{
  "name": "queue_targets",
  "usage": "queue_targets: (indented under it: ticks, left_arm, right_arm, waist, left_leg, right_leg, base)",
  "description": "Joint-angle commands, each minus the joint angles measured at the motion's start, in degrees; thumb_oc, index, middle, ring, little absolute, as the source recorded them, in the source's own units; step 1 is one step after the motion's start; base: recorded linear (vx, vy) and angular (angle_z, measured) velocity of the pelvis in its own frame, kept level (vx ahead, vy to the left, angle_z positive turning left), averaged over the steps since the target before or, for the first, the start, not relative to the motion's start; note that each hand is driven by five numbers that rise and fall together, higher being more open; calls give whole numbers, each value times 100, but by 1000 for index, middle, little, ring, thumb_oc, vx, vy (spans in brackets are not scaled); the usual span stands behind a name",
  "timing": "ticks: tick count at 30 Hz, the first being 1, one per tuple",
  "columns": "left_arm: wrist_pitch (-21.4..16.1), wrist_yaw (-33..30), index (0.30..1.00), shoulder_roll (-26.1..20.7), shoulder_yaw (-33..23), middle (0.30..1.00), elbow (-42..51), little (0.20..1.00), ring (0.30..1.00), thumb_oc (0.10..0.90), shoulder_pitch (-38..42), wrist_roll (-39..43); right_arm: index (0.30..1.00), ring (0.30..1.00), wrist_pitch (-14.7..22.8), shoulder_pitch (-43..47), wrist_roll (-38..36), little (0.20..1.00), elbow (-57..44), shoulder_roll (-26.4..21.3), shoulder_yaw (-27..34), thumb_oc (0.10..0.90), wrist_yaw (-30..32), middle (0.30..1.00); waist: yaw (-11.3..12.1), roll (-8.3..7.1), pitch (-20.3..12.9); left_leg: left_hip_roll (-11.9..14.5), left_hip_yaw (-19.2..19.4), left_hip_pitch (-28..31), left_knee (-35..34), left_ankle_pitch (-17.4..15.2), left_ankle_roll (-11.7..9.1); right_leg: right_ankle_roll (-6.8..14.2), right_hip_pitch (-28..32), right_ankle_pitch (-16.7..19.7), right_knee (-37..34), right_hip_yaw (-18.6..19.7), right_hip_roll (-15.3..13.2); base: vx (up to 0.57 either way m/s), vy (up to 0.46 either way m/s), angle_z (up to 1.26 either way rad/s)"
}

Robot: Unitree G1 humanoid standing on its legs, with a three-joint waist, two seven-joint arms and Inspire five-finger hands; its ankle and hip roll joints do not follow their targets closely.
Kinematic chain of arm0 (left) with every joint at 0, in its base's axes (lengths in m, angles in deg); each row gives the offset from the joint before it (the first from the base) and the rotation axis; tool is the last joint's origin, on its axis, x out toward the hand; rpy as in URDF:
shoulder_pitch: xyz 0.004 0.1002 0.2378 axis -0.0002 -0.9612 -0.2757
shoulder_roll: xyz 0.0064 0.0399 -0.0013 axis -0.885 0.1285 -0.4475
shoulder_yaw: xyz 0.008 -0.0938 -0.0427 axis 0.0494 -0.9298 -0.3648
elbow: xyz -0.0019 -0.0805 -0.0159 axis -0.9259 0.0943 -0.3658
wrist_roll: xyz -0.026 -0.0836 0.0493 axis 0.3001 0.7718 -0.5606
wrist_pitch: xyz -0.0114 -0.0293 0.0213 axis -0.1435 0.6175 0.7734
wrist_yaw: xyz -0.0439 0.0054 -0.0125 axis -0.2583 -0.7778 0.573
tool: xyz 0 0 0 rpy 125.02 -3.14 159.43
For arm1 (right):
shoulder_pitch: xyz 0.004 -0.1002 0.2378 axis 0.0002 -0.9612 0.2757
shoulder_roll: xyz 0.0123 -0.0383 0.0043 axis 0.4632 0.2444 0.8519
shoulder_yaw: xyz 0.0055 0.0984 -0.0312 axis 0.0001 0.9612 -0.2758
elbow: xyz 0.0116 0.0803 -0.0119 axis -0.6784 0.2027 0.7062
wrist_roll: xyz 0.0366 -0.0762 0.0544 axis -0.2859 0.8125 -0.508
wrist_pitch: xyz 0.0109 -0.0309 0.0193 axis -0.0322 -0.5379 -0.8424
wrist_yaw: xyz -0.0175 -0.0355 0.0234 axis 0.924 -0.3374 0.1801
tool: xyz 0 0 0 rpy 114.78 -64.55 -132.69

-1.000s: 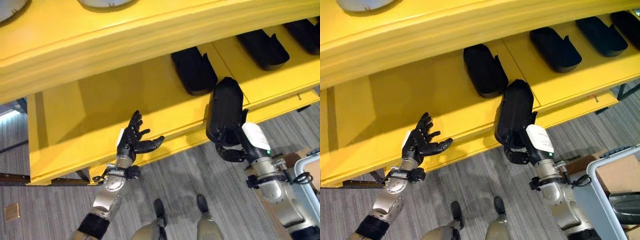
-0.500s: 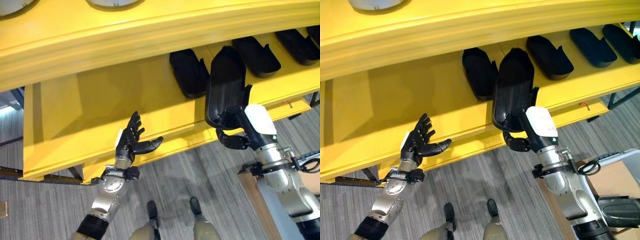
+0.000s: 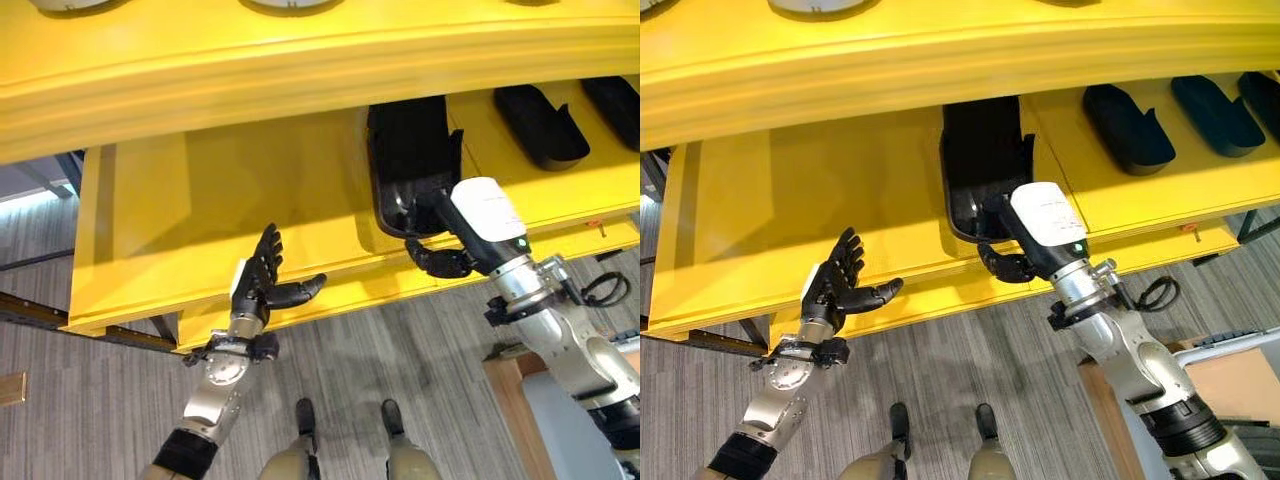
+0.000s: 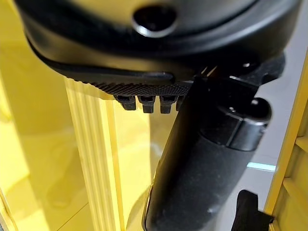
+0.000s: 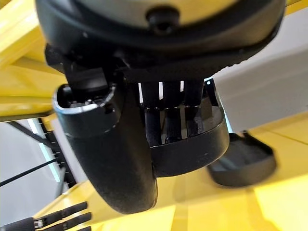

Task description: Move parts from the plastic box to the shelf.

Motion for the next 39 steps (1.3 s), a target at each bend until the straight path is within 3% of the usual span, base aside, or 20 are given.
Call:
queue_targets:
  ticks: [1,12,24,33,39]
  left_arm:
    - [-496,-71,1000,-104,-214,1000,296,1000,1000,900,351,-27]
    - [-539,-199,1000,-120,-445,1000,397,1000,1000,900,66,68]
    - [-522,-222,1000,-177,-703,1000,682,1000,1000,900,-293,67]
    - [-498,-230,1000,-255,-740,1000,903,1000,1000,900,-365,76]
    - [-482,-199,1000,-391,-720,1000,1067,1000,1000,900,-464,144]
  right_arm:
    - [300,300,289,1014,-143,300,-253,2,70,400,252,300]
    - [300,300,206,1943,-217,300,-52,214,-581,400,90,300]
    - [300,300,118,1949,-287,300,202,629,-597,400,118,300]
    - [300,300,-15,1849,-271,300,404,675,-359,400,362,300]
    - [300,300,-187,2019,-164,300,522,610,-97,400,774,300]
  waist:
    - [172,-249,-631]
    - [531,-157,-639]
    - [847,-11,-531]
    - [1006,175,-163]
    - [1061,462,392]
  left_leg:
    - [269,15,441,-37,-361,-233]
    - [235,-401,377,-37,-291,-308]
    - [227,-873,178,5,-150,-423]
    - [267,-1303,-284,84,84,-556]
    - [414,-1490,-790,191,308,-664]
  right_leg:
    - [33,140,372,84,-68,-308]
    - [-73,446,187,83,-533,-350]
    - [-175,671,35,54,-1066,-299]
    - [-279,493,-156,258,-1475,-195]
    - [-431,-131,-380,715,-1627,-11]
  base:
    - [14,-29,23]
    - [14,-43,21]
    - [-13,-60,28]
    - [-85,-68,35]
    - [-148,-64,19]
